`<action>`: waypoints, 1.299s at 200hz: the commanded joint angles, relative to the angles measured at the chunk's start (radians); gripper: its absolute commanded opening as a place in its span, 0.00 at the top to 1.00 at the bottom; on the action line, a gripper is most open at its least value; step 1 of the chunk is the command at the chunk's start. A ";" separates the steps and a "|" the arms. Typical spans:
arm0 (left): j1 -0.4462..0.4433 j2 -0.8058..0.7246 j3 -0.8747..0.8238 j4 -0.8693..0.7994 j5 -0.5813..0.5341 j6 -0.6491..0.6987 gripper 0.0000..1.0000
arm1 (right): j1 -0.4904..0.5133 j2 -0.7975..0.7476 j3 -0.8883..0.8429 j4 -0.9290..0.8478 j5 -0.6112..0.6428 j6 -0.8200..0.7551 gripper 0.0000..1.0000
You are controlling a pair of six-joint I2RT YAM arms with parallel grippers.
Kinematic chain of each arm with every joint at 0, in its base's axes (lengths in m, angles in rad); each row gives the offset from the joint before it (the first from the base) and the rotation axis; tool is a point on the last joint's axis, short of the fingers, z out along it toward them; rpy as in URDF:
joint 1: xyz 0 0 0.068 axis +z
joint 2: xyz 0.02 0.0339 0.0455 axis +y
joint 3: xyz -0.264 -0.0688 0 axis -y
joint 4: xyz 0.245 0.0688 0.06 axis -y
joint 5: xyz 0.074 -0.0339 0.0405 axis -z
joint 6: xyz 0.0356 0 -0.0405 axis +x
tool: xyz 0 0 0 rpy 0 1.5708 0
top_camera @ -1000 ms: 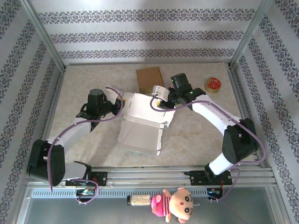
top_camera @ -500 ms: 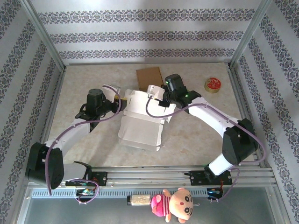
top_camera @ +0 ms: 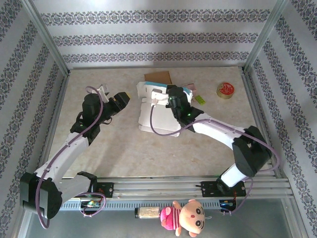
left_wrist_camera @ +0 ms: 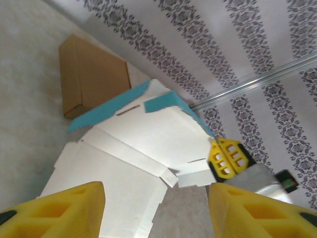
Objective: Fold the paper box
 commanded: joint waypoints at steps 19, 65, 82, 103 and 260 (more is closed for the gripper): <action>-0.015 0.038 0.045 -0.118 -0.016 -0.024 0.48 | 0.039 0.151 -0.116 0.299 0.148 -0.152 0.91; -0.015 0.098 0.002 -0.088 -0.010 -0.046 0.50 | 0.082 0.227 -0.185 0.342 0.178 -0.072 0.90; -0.015 0.128 0.004 -0.075 0.013 -0.047 0.51 | 0.084 0.221 -0.194 0.338 0.178 -0.047 0.90; -0.017 0.175 0.029 -0.056 0.043 -0.040 0.51 | 0.096 0.191 -0.199 0.323 0.161 -0.019 0.89; -0.056 0.753 0.411 0.143 0.179 -0.008 0.60 | 0.096 0.199 -0.203 0.299 0.147 0.027 0.87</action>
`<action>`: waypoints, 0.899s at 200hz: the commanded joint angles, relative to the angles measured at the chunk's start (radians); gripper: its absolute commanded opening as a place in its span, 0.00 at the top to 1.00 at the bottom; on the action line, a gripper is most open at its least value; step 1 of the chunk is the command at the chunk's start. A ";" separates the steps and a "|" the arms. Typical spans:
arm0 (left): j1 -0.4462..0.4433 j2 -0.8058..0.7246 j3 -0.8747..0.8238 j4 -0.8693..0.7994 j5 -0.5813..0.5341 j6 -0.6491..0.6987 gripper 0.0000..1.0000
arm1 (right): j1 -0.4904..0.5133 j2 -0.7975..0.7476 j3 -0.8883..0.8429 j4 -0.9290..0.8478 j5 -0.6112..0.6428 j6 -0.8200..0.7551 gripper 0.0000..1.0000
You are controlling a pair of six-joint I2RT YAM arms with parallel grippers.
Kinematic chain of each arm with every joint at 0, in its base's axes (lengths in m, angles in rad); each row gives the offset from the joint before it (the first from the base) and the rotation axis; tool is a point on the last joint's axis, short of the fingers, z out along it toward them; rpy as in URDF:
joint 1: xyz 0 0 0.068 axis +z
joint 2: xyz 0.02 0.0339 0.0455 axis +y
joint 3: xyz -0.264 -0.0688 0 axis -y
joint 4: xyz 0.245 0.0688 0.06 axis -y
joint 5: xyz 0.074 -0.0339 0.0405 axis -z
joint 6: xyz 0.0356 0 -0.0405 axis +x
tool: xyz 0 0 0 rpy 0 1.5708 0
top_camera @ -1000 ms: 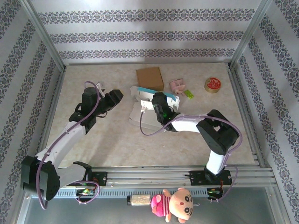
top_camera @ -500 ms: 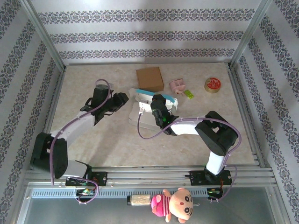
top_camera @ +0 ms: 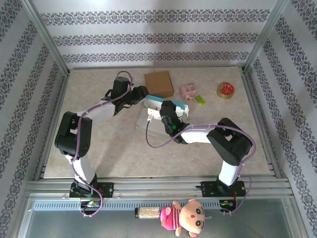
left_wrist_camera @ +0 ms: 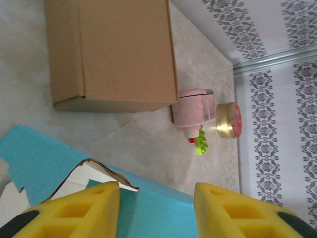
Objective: Fold the paper box
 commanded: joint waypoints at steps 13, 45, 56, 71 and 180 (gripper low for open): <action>-0.019 0.042 0.016 0.061 0.053 -0.026 0.67 | 0.004 0.010 -0.016 -0.041 -0.019 0.036 0.87; -0.028 0.054 0.028 0.054 0.065 -0.020 0.73 | 0.004 0.012 -0.008 -0.050 -0.022 0.056 0.87; -0.031 0.051 0.029 0.040 0.061 -0.014 0.73 | 0.003 0.013 -0.005 -0.053 -0.022 0.059 0.87; -0.030 0.033 0.028 0.013 0.045 0.007 0.69 | -0.002 0.014 -0.002 -0.060 -0.023 0.062 0.87; -0.238 -0.181 -0.235 -0.054 -0.527 0.339 0.63 | -0.088 -0.014 0.005 -0.115 -0.086 0.120 0.86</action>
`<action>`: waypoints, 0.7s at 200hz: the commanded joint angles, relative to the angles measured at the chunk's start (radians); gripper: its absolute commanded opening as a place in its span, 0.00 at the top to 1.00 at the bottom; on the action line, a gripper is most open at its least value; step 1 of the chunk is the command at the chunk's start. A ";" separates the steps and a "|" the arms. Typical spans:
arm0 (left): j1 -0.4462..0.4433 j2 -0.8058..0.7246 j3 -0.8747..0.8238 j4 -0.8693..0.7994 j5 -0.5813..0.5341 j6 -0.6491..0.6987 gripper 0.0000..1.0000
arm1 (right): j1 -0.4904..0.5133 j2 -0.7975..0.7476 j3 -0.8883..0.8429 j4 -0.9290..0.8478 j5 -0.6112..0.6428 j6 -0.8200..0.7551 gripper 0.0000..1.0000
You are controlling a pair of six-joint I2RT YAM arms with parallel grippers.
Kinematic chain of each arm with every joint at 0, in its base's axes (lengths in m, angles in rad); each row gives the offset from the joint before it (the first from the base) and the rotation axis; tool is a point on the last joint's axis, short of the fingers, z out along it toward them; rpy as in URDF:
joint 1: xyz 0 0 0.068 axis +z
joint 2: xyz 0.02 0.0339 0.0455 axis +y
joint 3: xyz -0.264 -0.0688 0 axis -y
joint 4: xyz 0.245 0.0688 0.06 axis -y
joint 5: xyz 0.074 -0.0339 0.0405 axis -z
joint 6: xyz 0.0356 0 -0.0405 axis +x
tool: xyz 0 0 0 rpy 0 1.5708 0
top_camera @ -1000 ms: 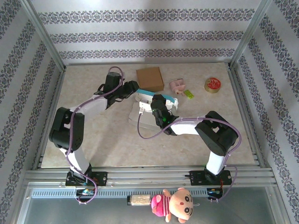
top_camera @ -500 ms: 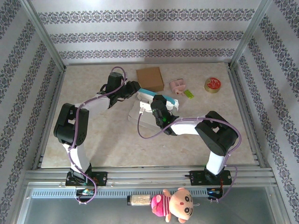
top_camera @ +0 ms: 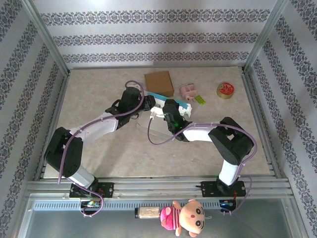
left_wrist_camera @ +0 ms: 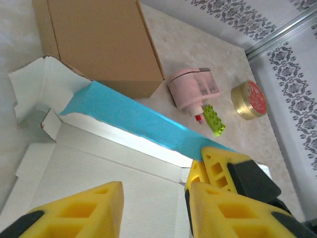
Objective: Fold the paper box
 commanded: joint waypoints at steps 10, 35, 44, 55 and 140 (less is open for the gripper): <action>-0.010 0.090 -0.071 0.003 -0.145 0.159 0.64 | -0.040 -0.010 0.001 -0.082 -0.041 0.059 0.86; -0.003 0.187 0.000 -0.026 -0.117 0.227 0.64 | -0.053 -0.015 0.005 -0.099 -0.048 0.075 0.86; 0.006 0.218 0.026 -0.033 -0.104 0.232 0.64 | -0.055 -0.015 0.006 -0.104 -0.050 0.079 0.86; 0.021 0.250 0.048 -0.043 -0.091 0.230 0.64 | -0.054 -0.014 0.009 -0.108 -0.051 0.081 0.86; 0.054 0.107 -0.116 0.204 0.068 0.243 0.53 | -0.070 -0.013 0.013 -0.126 -0.056 0.091 0.86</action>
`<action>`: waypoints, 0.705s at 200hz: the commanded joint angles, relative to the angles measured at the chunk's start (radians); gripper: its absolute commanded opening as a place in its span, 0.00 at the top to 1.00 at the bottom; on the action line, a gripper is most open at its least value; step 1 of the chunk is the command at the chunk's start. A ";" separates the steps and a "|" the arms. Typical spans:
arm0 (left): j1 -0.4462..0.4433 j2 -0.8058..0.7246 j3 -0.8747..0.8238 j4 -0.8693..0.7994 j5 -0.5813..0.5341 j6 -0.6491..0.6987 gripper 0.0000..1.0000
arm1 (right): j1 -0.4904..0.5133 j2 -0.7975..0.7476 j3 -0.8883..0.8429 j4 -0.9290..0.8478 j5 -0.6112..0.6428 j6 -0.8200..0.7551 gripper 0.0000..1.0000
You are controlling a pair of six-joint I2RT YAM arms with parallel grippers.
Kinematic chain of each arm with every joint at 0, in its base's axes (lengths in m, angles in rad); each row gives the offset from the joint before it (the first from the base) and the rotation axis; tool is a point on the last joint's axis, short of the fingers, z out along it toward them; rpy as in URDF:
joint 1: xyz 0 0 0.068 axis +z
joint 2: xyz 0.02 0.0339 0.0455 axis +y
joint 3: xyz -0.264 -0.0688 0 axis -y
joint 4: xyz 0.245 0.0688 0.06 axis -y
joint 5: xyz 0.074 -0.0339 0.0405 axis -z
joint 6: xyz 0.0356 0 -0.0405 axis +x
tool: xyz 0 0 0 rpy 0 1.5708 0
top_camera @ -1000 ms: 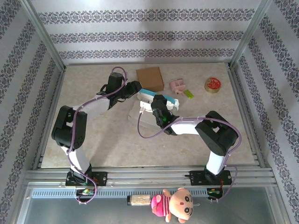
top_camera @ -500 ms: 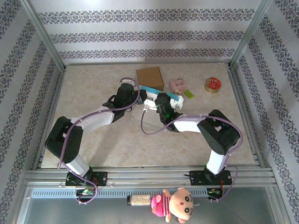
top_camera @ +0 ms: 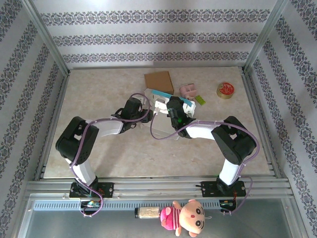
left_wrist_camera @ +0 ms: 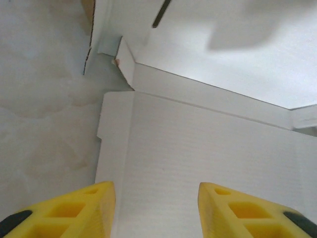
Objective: Fold the paper box
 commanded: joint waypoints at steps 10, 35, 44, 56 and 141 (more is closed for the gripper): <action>0.013 -0.028 0.036 0.056 0.011 0.020 0.53 | -0.009 -0.002 -0.002 -0.087 -0.031 0.041 0.86; 0.014 0.084 0.182 -0.095 -0.021 0.011 0.54 | -0.006 -0.009 0.000 -0.095 -0.032 0.055 0.86; 0.018 0.121 0.228 -0.136 -0.037 0.000 0.54 | -0.005 -0.013 0.000 -0.097 -0.034 0.056 0.86; 0.026 0.158 0.273 -0.175 -0.053 -0.017 0.55 | -0.003 -0.018 0.000 -0.102 -0.035 0.057 0.86; 0.070 0.356 0.518 -0.358 -0.019 0.012 0.51 | 0.006 -0.028 0.009 -0.115 -0.041 0.065 0.86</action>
